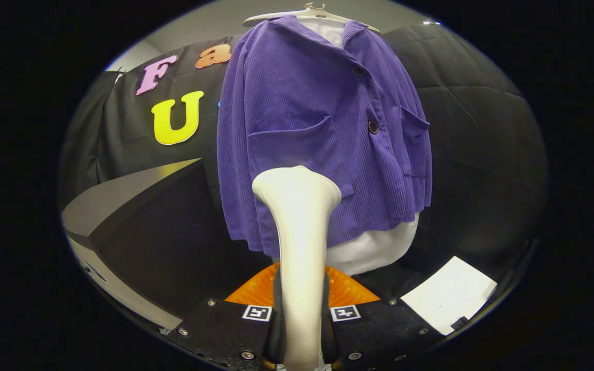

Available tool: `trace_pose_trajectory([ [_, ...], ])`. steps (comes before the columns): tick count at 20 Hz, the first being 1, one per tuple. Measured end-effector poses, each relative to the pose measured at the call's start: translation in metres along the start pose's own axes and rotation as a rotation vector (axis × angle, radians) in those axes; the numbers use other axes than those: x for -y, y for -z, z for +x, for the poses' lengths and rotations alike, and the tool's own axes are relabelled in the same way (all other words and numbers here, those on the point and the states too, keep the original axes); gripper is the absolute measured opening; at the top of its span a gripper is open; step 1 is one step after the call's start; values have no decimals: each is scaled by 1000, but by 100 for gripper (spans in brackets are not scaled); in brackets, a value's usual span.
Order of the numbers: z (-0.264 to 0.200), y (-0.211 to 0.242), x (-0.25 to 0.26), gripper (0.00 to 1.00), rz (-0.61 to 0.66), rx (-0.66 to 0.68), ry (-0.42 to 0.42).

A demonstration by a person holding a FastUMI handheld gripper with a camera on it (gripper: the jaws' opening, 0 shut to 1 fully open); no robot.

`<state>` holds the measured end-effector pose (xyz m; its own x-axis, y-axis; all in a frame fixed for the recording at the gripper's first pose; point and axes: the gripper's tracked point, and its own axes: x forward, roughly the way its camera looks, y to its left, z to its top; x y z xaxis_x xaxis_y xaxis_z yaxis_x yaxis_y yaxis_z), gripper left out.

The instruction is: Iron the clothes twice with a garment steamer, once on the left side and once on the right side.

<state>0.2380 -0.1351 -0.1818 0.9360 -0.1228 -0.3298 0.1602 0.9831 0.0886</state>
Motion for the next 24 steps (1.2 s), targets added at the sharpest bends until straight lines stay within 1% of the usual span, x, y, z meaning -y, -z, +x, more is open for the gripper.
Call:
trace_pose_trajectory([
  [3, -8, -10, 4, 27, 17, 15, 8],
  [9, -40, -66, 17, 27, 55, 117, 45],
  [11, -48, -91, 23, 27, 59, 153, 64],
  [16, -51, -154, 46, 27, 93, 228, 115],
  [24, -41, -264, 79, 27, 71, 357, 119],
])
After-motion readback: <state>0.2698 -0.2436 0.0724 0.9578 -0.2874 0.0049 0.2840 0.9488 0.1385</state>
